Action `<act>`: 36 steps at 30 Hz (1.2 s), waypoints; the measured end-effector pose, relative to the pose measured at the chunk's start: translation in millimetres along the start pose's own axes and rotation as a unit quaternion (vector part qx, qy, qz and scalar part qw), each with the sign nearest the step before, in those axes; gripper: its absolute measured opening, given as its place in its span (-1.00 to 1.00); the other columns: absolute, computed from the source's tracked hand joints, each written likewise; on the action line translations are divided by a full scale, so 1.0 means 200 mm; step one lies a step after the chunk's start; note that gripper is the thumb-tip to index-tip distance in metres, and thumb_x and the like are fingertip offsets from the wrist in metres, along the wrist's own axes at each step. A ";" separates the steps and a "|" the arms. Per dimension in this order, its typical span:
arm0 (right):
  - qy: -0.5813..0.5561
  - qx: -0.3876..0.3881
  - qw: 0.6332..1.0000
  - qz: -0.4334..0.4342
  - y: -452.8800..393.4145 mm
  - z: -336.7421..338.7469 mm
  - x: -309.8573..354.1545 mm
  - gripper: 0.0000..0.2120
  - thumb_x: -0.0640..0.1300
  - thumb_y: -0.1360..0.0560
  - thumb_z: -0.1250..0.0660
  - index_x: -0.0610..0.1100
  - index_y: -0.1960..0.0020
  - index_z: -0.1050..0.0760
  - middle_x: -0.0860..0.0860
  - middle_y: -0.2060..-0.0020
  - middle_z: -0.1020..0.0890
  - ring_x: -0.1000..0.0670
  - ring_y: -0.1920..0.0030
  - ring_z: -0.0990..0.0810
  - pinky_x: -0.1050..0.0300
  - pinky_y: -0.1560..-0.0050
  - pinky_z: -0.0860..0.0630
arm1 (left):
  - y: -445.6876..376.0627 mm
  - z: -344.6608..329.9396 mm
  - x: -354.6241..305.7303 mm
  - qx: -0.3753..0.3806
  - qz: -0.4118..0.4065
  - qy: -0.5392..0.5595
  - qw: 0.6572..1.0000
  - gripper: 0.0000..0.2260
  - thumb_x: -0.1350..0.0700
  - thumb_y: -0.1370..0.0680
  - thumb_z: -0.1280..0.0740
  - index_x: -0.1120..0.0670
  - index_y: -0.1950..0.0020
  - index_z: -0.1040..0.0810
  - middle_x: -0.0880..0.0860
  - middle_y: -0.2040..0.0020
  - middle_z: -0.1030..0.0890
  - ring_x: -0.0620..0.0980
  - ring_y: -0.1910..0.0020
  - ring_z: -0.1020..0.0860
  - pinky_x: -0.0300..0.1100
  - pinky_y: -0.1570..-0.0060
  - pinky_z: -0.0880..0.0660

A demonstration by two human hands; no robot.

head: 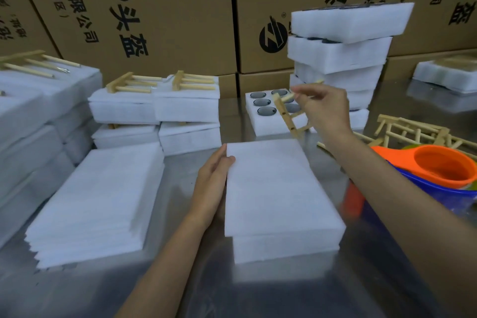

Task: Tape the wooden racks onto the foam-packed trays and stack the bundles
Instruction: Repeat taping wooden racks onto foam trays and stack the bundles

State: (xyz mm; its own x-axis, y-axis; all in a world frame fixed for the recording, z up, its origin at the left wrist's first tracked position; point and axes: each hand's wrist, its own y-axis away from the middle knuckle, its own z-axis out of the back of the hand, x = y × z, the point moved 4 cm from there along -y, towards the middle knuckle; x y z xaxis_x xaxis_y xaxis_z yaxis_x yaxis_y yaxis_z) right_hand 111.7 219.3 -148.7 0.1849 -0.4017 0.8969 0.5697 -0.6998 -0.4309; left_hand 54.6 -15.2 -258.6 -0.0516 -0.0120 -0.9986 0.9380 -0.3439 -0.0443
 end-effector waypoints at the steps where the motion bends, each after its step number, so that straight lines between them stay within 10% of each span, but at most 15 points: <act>1: -0.028 0.000 0.999 0.018 0.03 0.02 0.08 -0.81 -0.27 -0.43 -0.42 0.01 0.14 -0.71 0.15 0.27 -0.69 0.26 0.27 -0.63 0.40 0.18 -0.51 | 0.00 0.00 0.00 -0.004 0.001 0.002 1.000 -0.65 -0.04 -0.56 -0.35 -0.19 -0.36 -0.53 -0.23 -0.23 -0.62 -0.23 -0.20 -0.57 -0.13 -0.31 -0.45; 10: -0.041 0.208 0.956 0.204 0.50 0.01 0.37 -0.82 -0.39 -0.43 -0.46 -0.16 0.06 -0.72 -0.05 0.15 -0.72 -0.12 0.08 -0.64 0.06 -0.02 -0.56 | 0.02 -0.01 -0.03 0.011 -0.005 -0.010 1.000 -0.70 -0.01 -0.60 -0.31 -0.18 -0.32 -0.56 -0.15 -0.24 -0.63 -0.13 -0.24 -0.57 0.00 -0.38 -0.42; 16: -0.090 0.279 0.952 0.085 0.61 0.12 0.10 -0.83 -0.48 -0.42 -0.39 -0.26 0.18 -0.68 -0.05 0.07 -0.73 -0.01 -0.11 -0.65 0.15 -0.14 -0.50 | 0.01 -0.01 -0.03 -0.006 0.004 -0.015 1.000 -0.63 -0.03 -0.58 -0.33 -0.14 -0.41 -0.50 -0.17 -0.29 -0.58 -0.22 -0.22 -0.54 -0.17 -0.31 -0.42; 26: -0.120 0.047 0.986 -0.104 0.48 0.23 -0.14 -0.75 -0.26 -0.53 -0.23 -0.05 0.23 -0.58 0.04 0.23 -0.70 0.10 0.13 -0.64 0.15 0.03 -0.50 | 0.02 -0.01 -0.03 -0.006 0.014 -0.001 1.000 -0.64 -0.01 -0.59 -0.33 -0.16 -0.39 -0.50 -0.25 -0.22 -0.59 -0.22 -0.22 -0.55 -0.10 -0.37 -0.42; 36: 0.004 0.145 0.986 -0.081 0.53 0.19 -0.17 -0.82 -0.26 -0.50 -0.42 0.02 0.10 -0.69 0.29 0.00 -0.57 0.55 0.03 -0.45 0.58 0.12 -0.37 | 0.04 -0.02 -0.04 -0.007 0.011 -0.019 1.000 -0.63 -0.03 -0.60 -0.29 -0.15 -0.42 -0.48 -0.22 -0.31 -0.56 -0.18 -0.29 -0.51 -0.04 -0.43 -0.36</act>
State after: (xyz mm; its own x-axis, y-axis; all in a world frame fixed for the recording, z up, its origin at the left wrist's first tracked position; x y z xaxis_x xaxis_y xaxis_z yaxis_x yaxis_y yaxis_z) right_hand 196.2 180.8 -221.4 0.0681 -0.3042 0.9502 0.7965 -0.5569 -0.2354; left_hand 63.7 -13.4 -250.4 -0.0435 -0.0550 -0.9975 0.9436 -0.3303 -0.0229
